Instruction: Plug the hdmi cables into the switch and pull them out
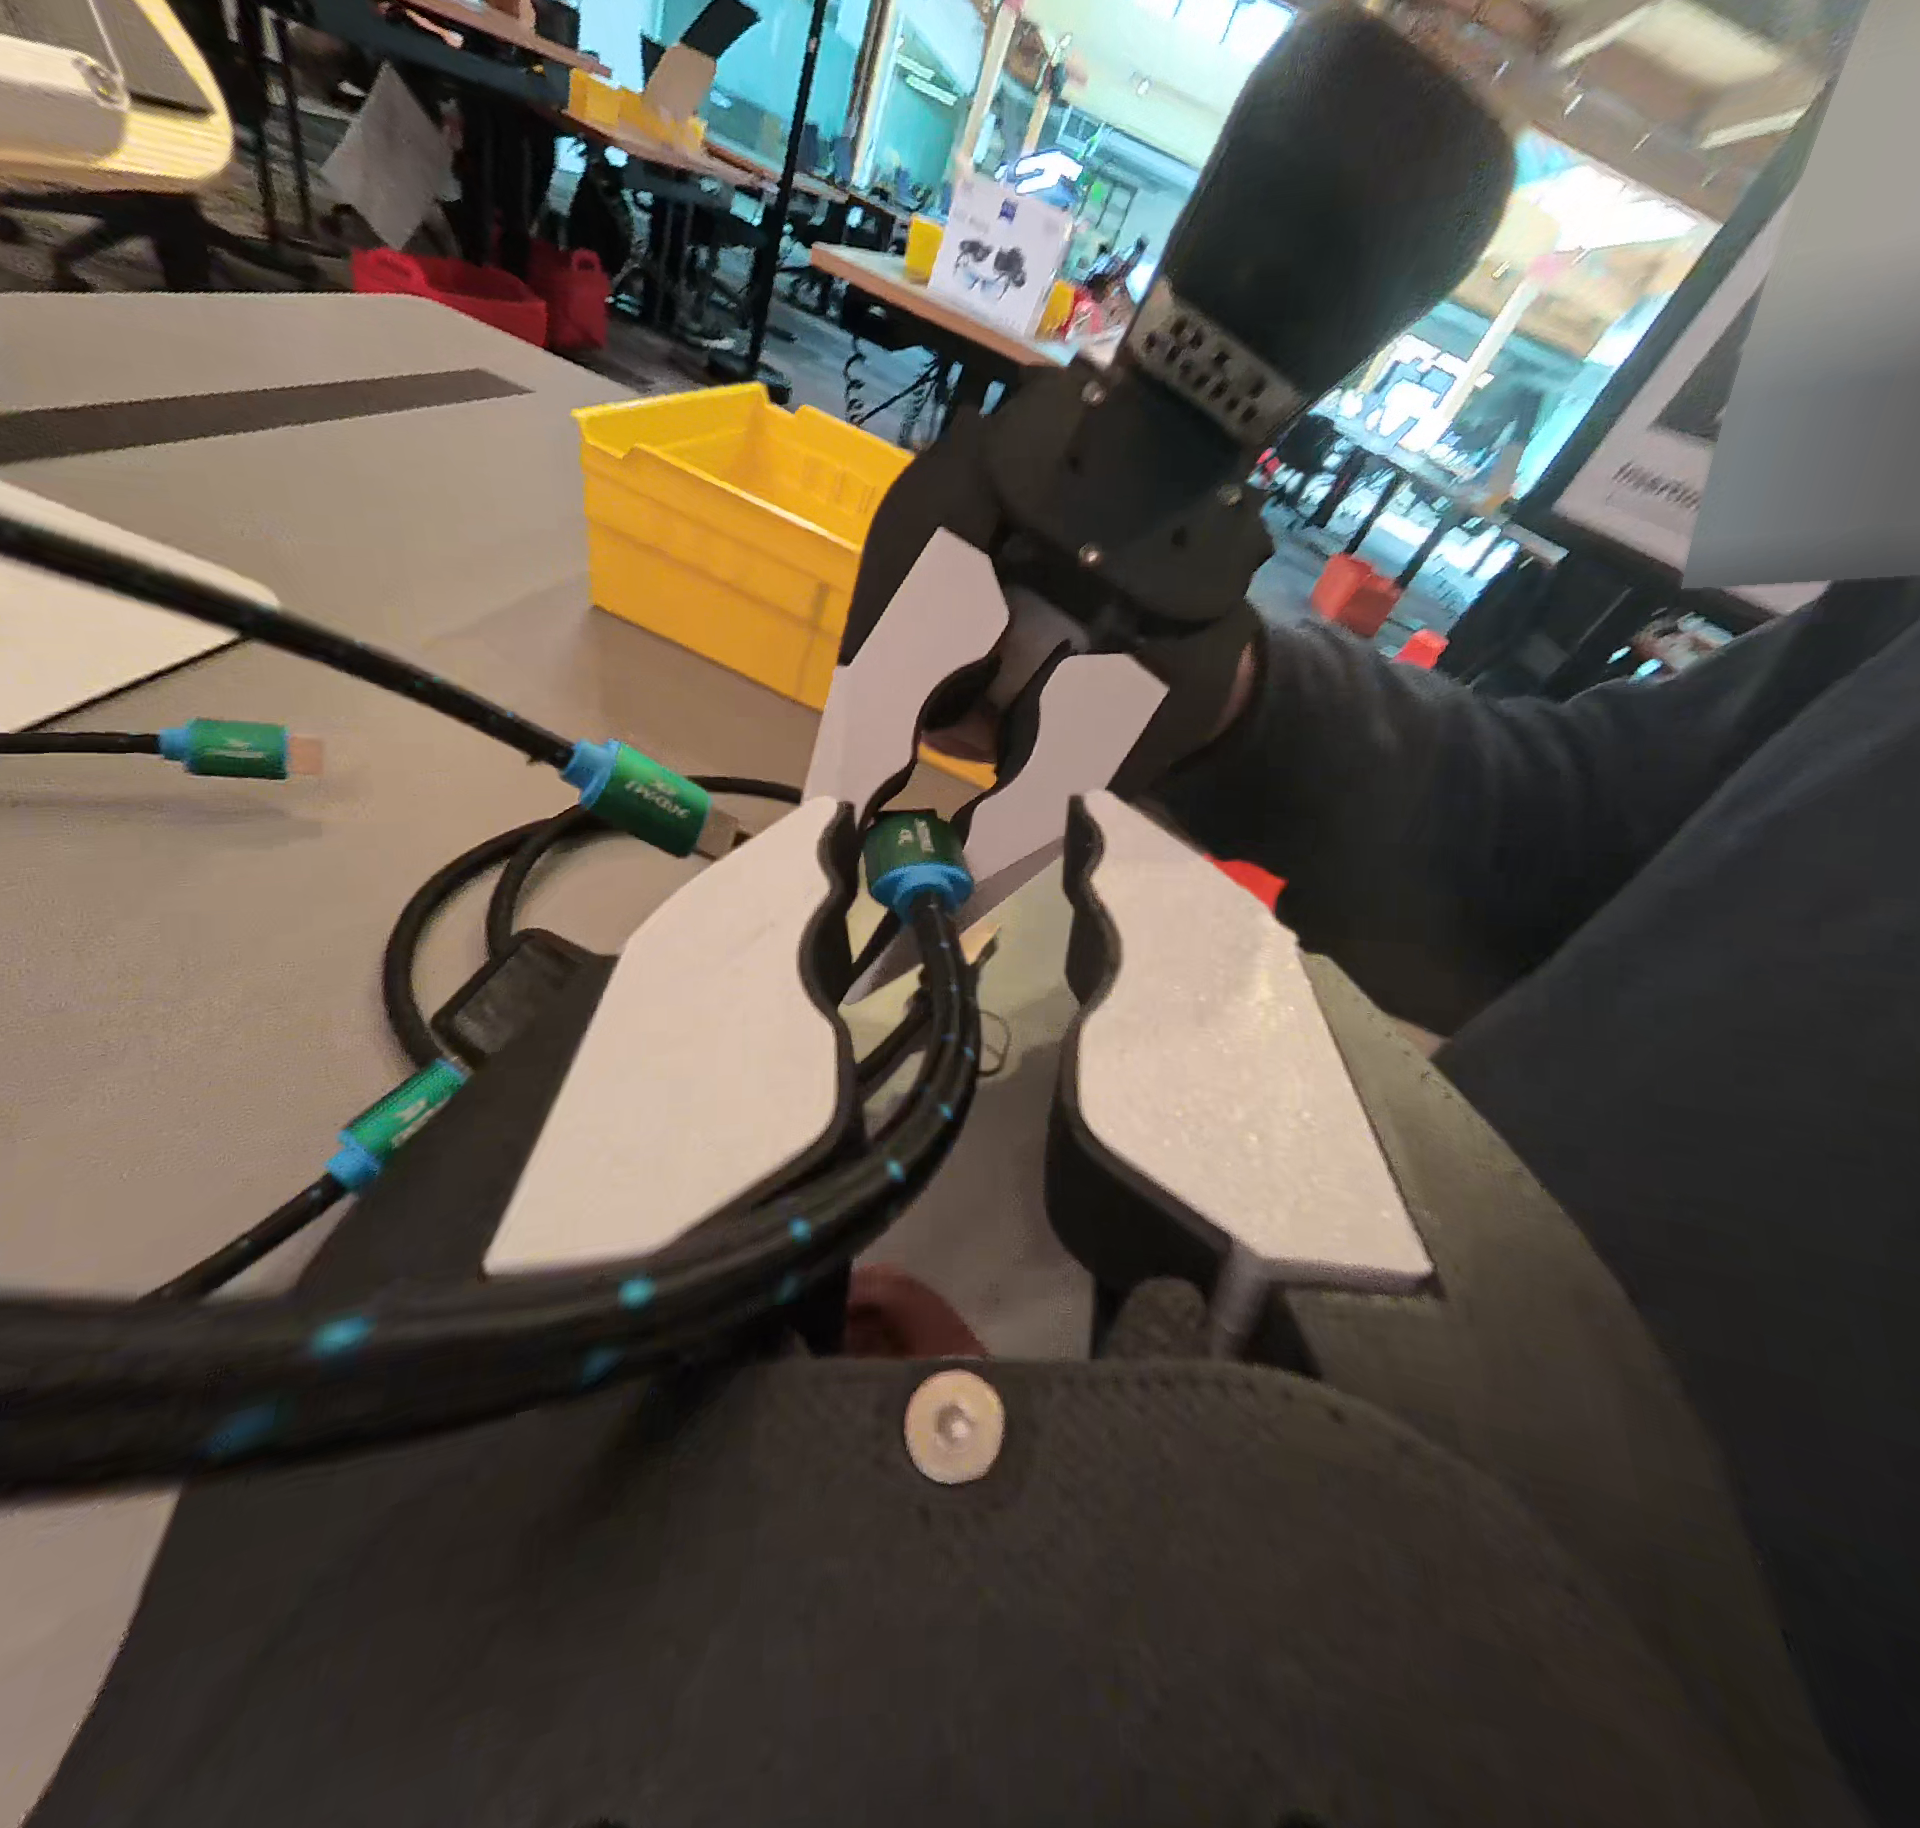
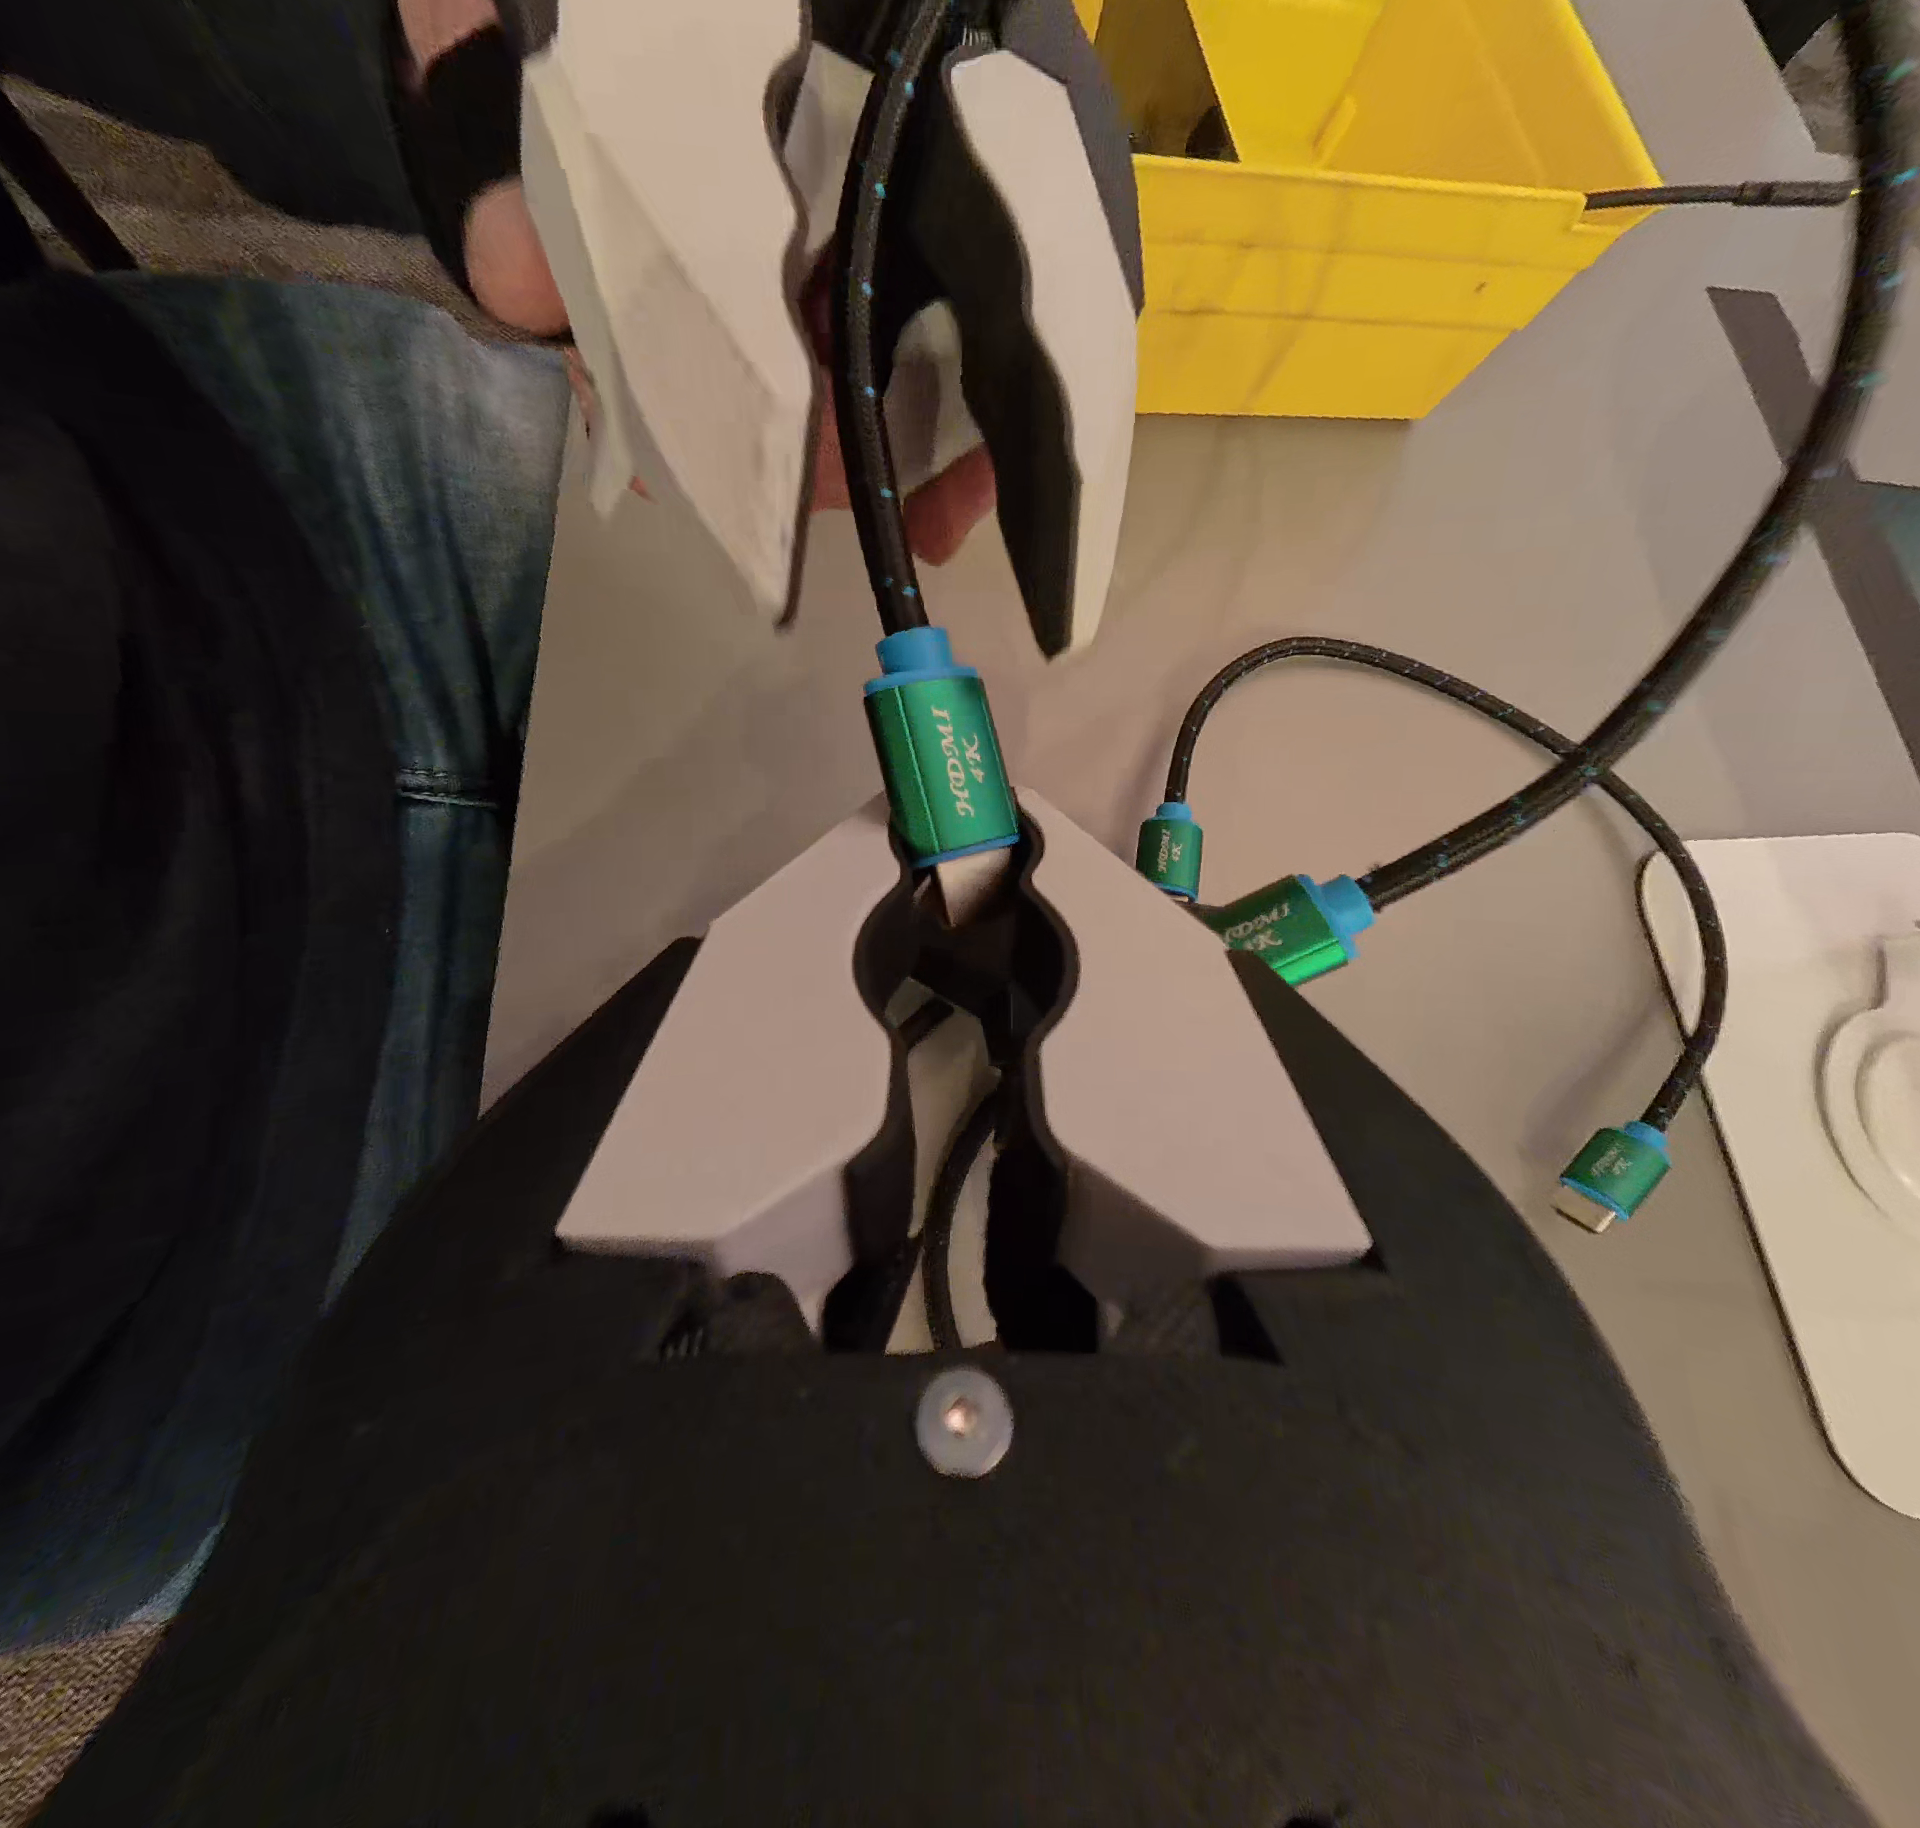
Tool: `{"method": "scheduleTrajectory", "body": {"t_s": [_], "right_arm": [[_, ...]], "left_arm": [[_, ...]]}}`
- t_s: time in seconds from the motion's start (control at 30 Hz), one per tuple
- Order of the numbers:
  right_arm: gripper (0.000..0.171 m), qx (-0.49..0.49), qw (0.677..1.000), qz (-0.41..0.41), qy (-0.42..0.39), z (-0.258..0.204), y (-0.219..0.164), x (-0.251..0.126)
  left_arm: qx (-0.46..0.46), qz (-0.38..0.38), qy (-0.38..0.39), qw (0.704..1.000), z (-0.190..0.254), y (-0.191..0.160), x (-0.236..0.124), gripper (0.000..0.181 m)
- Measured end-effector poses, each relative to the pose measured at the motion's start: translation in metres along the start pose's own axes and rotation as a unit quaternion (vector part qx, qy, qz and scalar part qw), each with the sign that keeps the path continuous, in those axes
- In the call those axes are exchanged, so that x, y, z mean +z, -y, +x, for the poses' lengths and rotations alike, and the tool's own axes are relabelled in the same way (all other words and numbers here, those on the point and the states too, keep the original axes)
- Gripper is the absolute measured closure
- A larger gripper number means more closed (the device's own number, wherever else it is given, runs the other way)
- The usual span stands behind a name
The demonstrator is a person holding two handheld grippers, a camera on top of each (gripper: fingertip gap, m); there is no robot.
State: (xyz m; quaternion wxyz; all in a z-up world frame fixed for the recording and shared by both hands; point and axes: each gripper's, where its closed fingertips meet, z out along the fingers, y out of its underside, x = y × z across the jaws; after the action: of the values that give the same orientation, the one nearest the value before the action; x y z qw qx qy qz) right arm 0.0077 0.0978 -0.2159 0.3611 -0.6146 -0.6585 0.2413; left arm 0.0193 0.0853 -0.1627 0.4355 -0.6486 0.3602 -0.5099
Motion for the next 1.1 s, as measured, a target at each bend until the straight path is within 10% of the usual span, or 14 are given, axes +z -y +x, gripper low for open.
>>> {"method": "scheduleTrajectory", "body": {"t_s": [0.57,1.1], "right_arm": [[0.164,-0.09,0.986,-0.026,-0.14,0.021,0.012,-0.004],[0.163,-0.037,0.995,-0.011,-0.096,0.015,0.011,-0.002]], "left_arm": [[-0.023,-0.002,0.064,0.998,-0.012,-0.004,0.007,0.161],[0.032,-0.004,0.084,0.996,-0.011,-0.004,0.008,0.16]]}}
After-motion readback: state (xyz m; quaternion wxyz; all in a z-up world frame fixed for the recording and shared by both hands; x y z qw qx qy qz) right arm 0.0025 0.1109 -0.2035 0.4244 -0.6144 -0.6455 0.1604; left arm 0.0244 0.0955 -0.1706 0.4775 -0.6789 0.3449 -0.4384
